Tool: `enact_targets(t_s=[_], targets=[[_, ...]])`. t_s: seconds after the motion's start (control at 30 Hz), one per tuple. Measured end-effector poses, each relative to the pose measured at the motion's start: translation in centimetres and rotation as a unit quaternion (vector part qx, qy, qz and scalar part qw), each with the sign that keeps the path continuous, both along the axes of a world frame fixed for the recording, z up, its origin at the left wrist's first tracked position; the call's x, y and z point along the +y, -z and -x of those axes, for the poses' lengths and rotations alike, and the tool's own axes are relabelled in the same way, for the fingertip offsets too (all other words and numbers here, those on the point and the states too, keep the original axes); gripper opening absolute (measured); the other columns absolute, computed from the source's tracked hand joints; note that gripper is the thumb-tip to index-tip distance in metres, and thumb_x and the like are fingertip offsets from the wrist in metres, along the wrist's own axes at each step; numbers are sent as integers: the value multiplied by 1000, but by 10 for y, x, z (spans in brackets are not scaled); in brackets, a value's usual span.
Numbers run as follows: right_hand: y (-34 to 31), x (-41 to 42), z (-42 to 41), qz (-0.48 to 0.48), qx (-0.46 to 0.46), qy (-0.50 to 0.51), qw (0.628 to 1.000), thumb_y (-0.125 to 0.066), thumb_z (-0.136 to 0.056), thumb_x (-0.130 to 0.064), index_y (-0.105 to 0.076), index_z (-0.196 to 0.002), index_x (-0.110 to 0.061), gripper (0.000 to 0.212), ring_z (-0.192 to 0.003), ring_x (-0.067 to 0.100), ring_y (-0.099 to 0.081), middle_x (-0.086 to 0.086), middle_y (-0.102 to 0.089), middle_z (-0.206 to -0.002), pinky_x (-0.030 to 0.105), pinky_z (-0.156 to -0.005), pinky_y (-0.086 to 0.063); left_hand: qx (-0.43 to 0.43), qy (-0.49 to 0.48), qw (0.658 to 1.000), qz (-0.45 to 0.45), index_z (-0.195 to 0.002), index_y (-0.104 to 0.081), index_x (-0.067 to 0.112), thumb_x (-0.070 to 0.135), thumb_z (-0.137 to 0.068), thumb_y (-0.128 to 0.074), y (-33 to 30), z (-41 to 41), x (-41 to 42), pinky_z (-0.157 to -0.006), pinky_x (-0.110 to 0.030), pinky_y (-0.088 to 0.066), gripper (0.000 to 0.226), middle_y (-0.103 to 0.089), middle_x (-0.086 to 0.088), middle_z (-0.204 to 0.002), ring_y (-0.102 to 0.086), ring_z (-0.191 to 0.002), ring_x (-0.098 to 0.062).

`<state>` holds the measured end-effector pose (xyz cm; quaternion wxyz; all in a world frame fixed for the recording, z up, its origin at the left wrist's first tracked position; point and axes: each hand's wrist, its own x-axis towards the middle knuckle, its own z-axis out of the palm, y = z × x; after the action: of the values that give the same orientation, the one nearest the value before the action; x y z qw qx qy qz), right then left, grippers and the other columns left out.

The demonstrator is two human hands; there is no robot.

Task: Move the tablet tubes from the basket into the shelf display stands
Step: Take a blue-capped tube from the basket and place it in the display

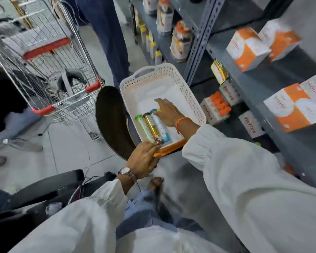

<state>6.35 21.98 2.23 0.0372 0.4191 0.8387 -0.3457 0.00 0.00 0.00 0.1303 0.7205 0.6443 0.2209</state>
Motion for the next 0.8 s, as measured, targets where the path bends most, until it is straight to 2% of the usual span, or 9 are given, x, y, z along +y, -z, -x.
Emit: enact_targets(t_s=[0.07,0.13,0.2,0.3,0.4,0.5,0.63,0.8], targets=[[2,-1,6,17,-11,-8,1000,-57,-97,-28,-36,-149,-14,58,-132,40,-44,22,-38,-146,41,-108,-39,19,7,1000,22,-113,-68,5,23,-86,-69,0,2,4,-80,-42,-48,33,-69,-12,-95,-61,-87,-35],[4,-2,11,21,-29,-13,999,-59,-96,-24,-45,-143,-13,50,-127,40,-47,22,-42,-140,40,-106,-40,42,12,997,67,-111,-70,6,19,-67,-86,-2,4,7,-78,-40,-50,49,-70,-10,-90,-64,-82,-34],[7,-3,14,25,-36,-16,999,-60,-95,-20,-53,-132,-10,39,-121,40,-50,22,-46,-133,38,-102,-42,53,12,995,82,-108,-71,8,17,-56,-92,-2,3,6,-78,-38,-48,57,-71,-8,-87,-65,-79,-31],[3,2,17,38,-36,-19,998,-62,-94,-18,-57,-126,-7,35,-120,36,-53,21,-54,-132,36,-101,-43,60,-5,996,67,-105,-73,9,18,-51,-94,-4,1,5,-80,-37,-43,59,-73,-6,-86,-66,-77,-29],[-6,9,11,51,-1,7,999,-64,-91,-13,-62,-121,-6,31,-114,32,-58,19,-60,-129,30,-90,-45,66,-21,997,44,-102,-74,9,15,-54,-91,-4,-2,6,-80,-34,-43,51,-72,-5,-82,-66,-73,-29],[-19,17,-5,73,59,73,993,-65,-91,-7,-63,-116,-7,26,-97,25,-55,20,-60,-124,30,-83,-47,61,-16,998,20,-104,-73,9,11,-68,-74,-8,-3,6,-81,-32,-37,36,-71,-5,-80,-64,-72,-31],[-55,31,-33,52,122,136,982,-60,-92,-3,-62,-114,-8,22,-99,24,-55,15,-59,-119,35,-86,-52,36,-25,999,17,-116,-70,15,23,-89,-52,-10,-1,3,-86,-30,-36,33,-71,-1,-87,-64,-81,-28],[-136,45,-84,-14,187,180,966,-58,-93,-5,-62,-113,-13,22,-107,25,-62,8,-64,-115,42,-92,-55,-24,-63,997,-32,-118,-70,20,39,-90,-54,-38,-14,13,-89,-24,-37,37,-73,5,-97,-60,-94,-18]])
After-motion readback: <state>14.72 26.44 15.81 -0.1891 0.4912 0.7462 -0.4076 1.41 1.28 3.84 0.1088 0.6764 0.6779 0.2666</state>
